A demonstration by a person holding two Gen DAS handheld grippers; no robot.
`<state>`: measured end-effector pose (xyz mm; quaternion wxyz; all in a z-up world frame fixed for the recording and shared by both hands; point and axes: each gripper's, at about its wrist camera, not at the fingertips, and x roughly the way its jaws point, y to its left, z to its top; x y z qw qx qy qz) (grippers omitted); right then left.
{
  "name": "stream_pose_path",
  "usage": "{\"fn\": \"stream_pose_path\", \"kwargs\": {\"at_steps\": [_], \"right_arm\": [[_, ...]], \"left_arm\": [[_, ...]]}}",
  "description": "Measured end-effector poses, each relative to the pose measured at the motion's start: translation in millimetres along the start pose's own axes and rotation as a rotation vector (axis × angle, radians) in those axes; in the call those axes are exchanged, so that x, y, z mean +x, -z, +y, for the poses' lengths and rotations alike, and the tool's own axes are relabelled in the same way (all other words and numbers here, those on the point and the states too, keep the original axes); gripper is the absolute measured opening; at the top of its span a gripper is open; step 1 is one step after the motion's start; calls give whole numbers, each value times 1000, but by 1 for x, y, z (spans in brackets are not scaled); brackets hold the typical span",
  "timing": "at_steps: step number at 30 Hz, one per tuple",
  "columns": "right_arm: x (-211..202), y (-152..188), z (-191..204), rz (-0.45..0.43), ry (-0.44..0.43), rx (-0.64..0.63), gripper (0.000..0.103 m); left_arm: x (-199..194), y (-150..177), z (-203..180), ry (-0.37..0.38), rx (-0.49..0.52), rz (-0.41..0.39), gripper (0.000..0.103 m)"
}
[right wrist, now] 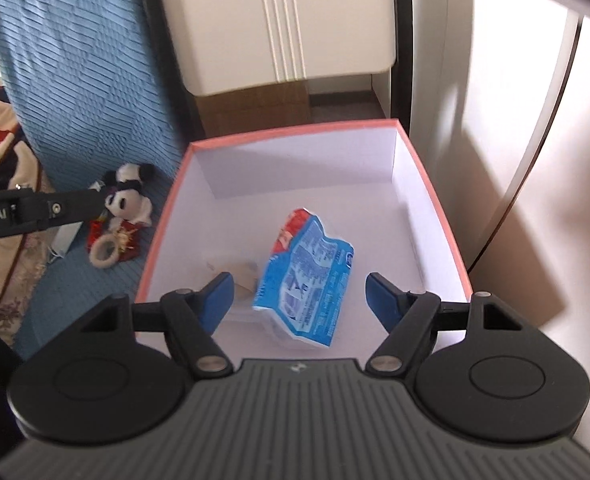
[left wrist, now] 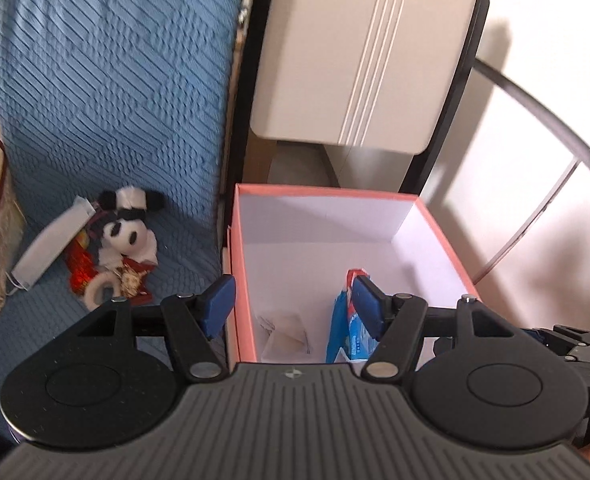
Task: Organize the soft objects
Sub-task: 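Open both tools to drop the packet and tissue into the pink box, then move both open tools back toward the remaining items on the cushion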
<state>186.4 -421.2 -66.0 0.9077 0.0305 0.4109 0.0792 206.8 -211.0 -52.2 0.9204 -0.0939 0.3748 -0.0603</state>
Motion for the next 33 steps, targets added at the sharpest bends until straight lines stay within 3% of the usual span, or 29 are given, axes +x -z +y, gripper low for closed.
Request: {"fn": "stream_pose_path", "kwargs": {"at_steps": [17,33], "right_arm": [[-74,17,68,-125,-39,-61,75],[-76,48,128,-165,-106,-157,75]], "left_arm": [[-112,20,37,8,13,-161,70],[-127,54,100,-45,-37,-211,70]]}}
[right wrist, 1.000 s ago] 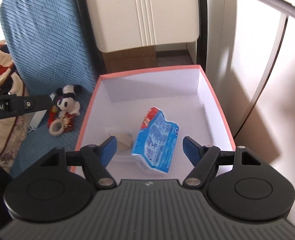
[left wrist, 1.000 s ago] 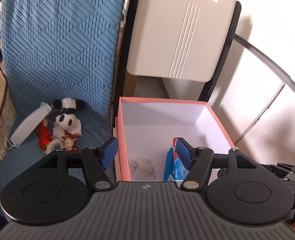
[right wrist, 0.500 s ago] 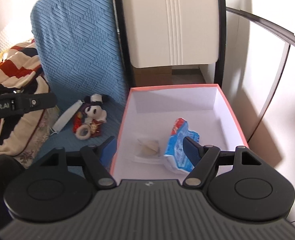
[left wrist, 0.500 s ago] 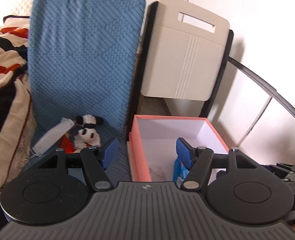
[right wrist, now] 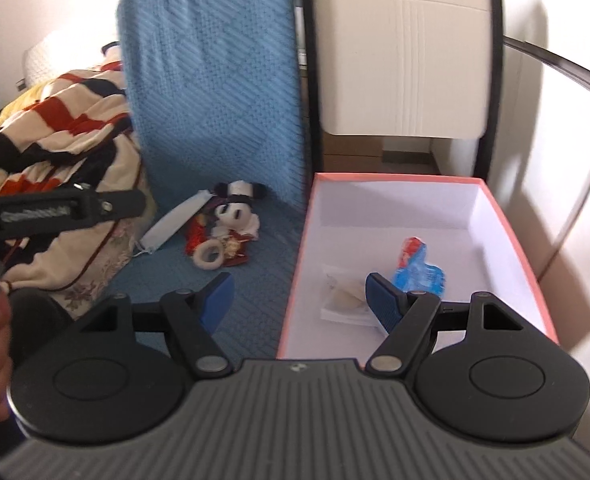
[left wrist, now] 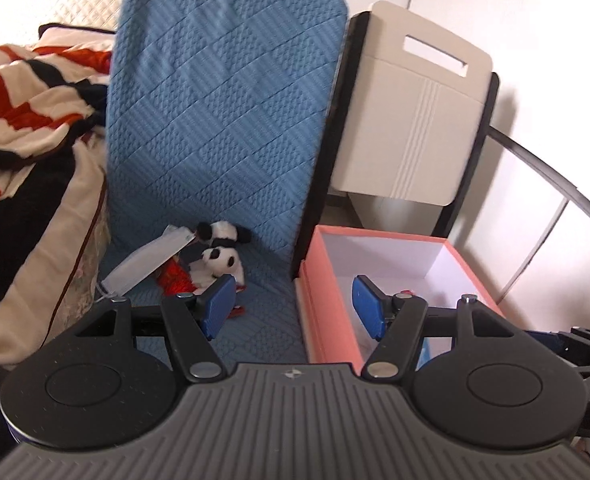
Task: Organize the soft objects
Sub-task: 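Move both open tools back toward the remaining items on the cushion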
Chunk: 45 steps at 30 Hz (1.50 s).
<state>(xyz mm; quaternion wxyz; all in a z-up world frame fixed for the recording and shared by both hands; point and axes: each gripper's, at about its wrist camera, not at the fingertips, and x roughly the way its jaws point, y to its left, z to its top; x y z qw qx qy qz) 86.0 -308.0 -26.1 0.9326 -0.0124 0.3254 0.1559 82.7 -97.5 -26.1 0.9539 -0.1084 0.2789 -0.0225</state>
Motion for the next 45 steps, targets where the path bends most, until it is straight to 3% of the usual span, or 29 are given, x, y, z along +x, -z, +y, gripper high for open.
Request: {"fn": "stream_pose_path", "kwargs": {"at_steps": [9,21,35,45], "right_arm": [[28,19,34,17,-34,-14,75],[47,38,69,11,-39,-34,75],[77,68,83,67,-7,-55,75],[103,61,84,88,11,13,75]], "left_arm": [[10,25,40,-13,-30,26,70],[14,42,88,-36,-52,-6,70],[33,65,113,-36,-62,25,70],[58,65,132,-17,-87,50,70]]}}
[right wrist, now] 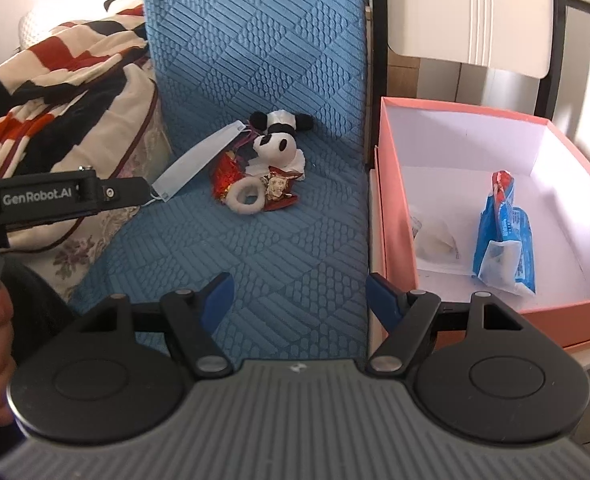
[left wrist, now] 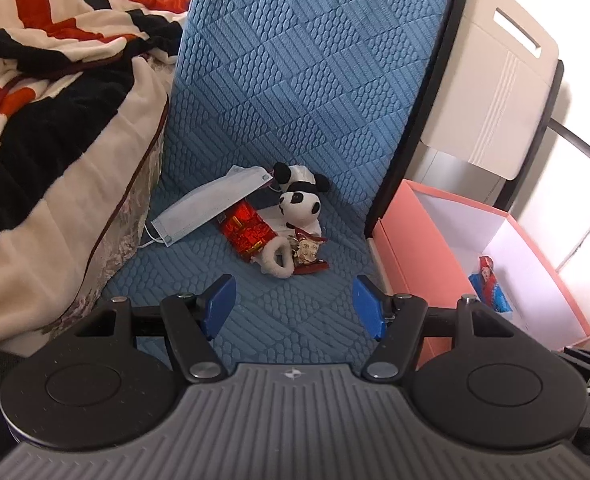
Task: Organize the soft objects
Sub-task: 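Move both open tools back toward the remaining items on the cushion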
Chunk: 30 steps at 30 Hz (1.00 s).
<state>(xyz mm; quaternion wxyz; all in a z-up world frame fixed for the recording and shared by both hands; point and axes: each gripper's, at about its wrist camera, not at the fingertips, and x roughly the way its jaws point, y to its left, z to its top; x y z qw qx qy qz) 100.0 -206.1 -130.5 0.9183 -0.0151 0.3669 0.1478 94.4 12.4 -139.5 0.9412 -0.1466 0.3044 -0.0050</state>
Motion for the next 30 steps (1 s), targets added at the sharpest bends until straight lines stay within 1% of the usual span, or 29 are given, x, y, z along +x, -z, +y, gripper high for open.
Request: {"fn": "stream_pose_path", "kwargs": {"at_steps": [7,16,30], "right_arm": [[16,-12,6,-29,6,-20,75],[36,-26,11,-60,-29,-15,75],[83,-49,15,-75,-48,-8,74]], "left_arm": [[26,-14,10,-6,-11,-5,70],[53,-34,17,0,-11,8,70],[98,-59,42,-1,-99,55,70]]}}
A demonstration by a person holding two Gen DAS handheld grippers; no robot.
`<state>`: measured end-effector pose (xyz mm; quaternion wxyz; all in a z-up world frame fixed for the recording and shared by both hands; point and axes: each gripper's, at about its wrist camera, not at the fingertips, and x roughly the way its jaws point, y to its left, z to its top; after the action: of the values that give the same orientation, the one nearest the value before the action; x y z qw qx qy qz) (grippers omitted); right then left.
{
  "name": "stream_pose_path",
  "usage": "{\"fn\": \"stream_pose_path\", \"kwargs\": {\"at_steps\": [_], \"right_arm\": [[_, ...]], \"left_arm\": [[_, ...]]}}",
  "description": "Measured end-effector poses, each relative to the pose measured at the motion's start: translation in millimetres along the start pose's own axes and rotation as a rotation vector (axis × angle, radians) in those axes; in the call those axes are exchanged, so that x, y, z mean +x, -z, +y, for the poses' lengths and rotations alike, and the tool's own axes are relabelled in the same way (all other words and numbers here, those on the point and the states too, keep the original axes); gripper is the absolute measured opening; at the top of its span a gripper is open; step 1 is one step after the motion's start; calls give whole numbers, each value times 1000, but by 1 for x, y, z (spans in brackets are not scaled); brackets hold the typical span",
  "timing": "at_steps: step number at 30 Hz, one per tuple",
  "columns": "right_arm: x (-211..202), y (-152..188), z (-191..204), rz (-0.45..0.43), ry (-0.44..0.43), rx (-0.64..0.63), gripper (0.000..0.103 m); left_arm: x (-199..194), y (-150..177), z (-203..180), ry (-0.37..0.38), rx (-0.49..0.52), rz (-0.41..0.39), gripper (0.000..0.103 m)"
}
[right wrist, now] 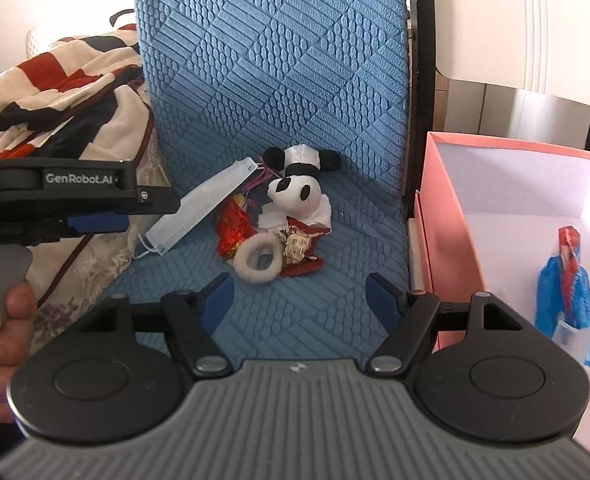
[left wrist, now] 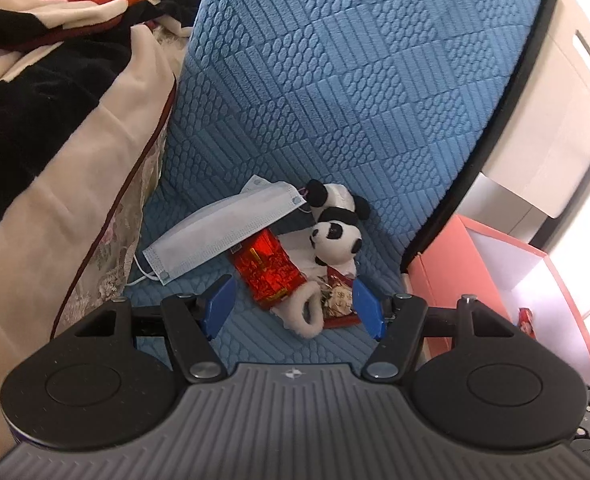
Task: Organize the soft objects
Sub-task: 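Move both open tools back toward the remaining items on the cushion, then grasp the small red snack packet with the right tool while the left tool grasps the red foil bag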
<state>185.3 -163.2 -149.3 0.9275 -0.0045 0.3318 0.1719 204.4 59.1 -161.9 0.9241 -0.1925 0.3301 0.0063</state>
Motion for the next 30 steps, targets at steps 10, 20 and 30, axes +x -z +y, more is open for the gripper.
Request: {"fn": "stream_pose_path", "kwargs": {"at_steps": [10,20,30], "right_arm": [[34,-9,-1,31,-15,2,74],[77,-20,-18,75,-10,71,68],[127,-35,-29,146,-41,121,66]], "left_arm": [[35,-13,11,-7,-38,61,70],[78,-31,30,4,-126,143,70],[122,-38,38,6,-202,253,69]]}}
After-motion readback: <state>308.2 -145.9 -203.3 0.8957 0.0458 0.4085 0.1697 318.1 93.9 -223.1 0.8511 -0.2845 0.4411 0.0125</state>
